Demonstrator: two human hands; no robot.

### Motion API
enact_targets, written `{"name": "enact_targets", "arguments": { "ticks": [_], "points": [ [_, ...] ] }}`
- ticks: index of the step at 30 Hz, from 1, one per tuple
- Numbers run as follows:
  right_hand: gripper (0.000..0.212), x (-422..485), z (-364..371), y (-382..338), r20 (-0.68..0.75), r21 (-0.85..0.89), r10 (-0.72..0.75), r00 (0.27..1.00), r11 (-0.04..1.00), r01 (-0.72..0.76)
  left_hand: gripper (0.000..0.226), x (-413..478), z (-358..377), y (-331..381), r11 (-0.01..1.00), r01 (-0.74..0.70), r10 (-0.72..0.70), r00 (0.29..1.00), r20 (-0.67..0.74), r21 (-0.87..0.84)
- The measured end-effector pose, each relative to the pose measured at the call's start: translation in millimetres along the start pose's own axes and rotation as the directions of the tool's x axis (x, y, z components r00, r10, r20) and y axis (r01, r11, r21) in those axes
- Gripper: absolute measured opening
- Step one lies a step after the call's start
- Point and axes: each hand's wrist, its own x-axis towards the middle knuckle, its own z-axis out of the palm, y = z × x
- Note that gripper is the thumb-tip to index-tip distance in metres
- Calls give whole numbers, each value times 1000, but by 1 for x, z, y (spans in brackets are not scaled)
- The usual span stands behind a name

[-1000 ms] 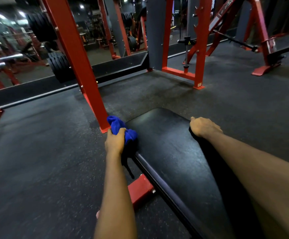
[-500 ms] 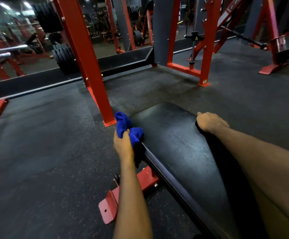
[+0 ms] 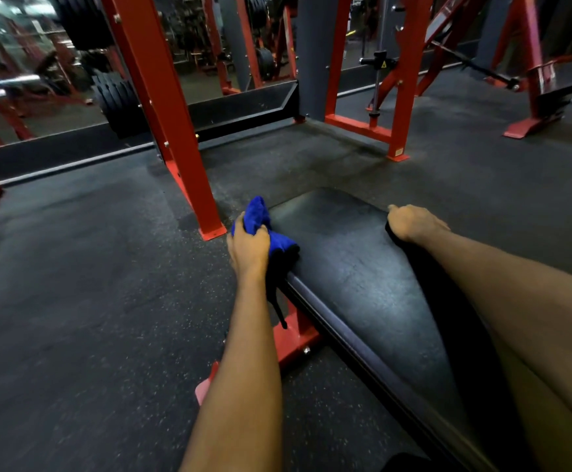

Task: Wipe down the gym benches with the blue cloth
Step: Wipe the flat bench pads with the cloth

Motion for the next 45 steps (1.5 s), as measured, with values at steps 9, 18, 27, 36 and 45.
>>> {"name": "enact_targets", "arguments": {
  "ticks": [9, 18, 27, 36, 45],
  "points": [
    [61, -10, 0, 3, -60, 103, -6, 998, 995, 12, 54, -101, 5, -11, 992, -107, 104, 994, -40, -66],
    [14, -94, -27, 11, -446, 329, -155, 882, 887, 323, 59, -173, -12, 16, 933, -314, 246, 913, 324, 175],
    [79, -225, 54, -91, -74, -279, -442, 894, 870, 407, 59, -56, -65, 4, 974, -226, 218, 950, 222, 14],
    [76, -264, 63, -44, -26, -508, -428, 903, 784, 357, 40, -51, -59, -14, 956, -267, 220, 926, 306, 121],
    [67, -288, 55, -9, 21, -629, -517, 856, 658, 413, 47, -55, -49, -21, 845, -414, 263, 873, 410, 339]
  ]
}}
